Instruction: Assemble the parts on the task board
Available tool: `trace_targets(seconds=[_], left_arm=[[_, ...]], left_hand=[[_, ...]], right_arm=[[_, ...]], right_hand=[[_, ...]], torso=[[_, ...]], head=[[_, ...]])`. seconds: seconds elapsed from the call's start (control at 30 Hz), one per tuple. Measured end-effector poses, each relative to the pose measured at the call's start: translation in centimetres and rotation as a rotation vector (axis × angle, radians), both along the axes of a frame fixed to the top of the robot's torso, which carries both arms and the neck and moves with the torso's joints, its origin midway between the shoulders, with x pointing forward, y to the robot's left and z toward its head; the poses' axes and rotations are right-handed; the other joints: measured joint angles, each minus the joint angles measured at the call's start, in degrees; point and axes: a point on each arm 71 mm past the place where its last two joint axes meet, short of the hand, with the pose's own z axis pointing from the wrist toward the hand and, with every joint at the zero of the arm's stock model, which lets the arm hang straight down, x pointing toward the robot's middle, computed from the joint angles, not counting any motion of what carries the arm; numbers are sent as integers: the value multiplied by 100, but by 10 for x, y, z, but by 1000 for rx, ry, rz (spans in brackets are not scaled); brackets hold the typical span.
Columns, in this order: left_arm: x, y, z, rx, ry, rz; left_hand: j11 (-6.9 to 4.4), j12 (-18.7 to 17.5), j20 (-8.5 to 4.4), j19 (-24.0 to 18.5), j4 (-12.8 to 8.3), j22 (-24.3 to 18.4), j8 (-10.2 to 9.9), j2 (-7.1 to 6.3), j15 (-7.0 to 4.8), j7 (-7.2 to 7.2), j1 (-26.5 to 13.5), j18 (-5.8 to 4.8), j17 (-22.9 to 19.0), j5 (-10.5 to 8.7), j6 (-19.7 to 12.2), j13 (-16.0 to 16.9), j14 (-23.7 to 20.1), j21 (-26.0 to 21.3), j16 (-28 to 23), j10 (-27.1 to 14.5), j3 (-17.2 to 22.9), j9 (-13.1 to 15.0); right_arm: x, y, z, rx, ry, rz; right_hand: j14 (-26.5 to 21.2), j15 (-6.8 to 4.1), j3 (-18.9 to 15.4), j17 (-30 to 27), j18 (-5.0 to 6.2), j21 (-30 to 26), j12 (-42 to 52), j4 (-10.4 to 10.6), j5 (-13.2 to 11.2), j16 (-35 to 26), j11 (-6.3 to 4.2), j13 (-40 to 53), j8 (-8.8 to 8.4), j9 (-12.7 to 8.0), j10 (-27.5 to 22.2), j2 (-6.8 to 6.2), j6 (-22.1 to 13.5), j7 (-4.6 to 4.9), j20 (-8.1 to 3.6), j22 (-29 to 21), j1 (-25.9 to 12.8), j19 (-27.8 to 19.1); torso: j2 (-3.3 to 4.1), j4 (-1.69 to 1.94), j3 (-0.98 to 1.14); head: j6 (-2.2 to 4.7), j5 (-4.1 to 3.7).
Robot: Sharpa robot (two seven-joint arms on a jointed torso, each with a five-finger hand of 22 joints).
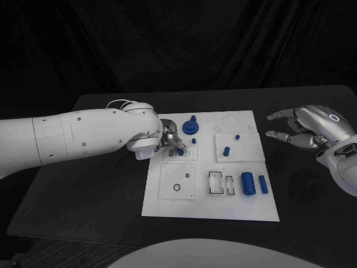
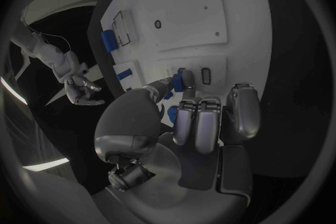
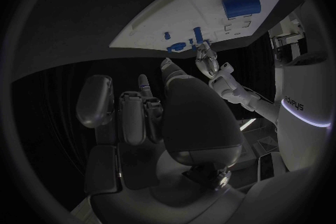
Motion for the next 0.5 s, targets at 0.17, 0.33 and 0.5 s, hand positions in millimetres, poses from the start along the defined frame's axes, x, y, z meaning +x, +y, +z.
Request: trace_targets(seconds=[0.17,0.33,0.5], left_arm=[[0,0,0,-1,0,-1],[0,0,0,-2,1,-2],[0,0,-1,-2,2,-4]], left_hand=[[0,0,0,0,0,0,0,0,0,0,0,0,0,0,0,0,0,0,0,0,0,0],[0,0,0,0,0,0,1,0,0,0,0,0,-1,0,0,0,0,0,0,0,0,0],[0,0,0,0,0,0,3,0,0,2,0,0,-1,-22,2,0,0,-22,0,0,0,1]], right_arm=[[0,0,0,-1,1,-1],[0,0,0,-2,3,-2],[0,-1,0,-2,4,-4]], right_hand=[[0,0,0,0,0,0,0,0,0,0,0,0,0,0,0,0,0,0,0,-1,0,0],[0,0,0,0,0,0,0,0,0,0,0,0,0,0,0,0,0,0,0,-1,0,0],[0,0,0,0,0,0,0,0,0,0,0,0,0,0,0,0,0,0,0,-1,0,0]], torso=[[-1,-1,1],[-3,-1,6],[-4,-1,7]], head=[[-8,5],[-20,6],[-26,6]])
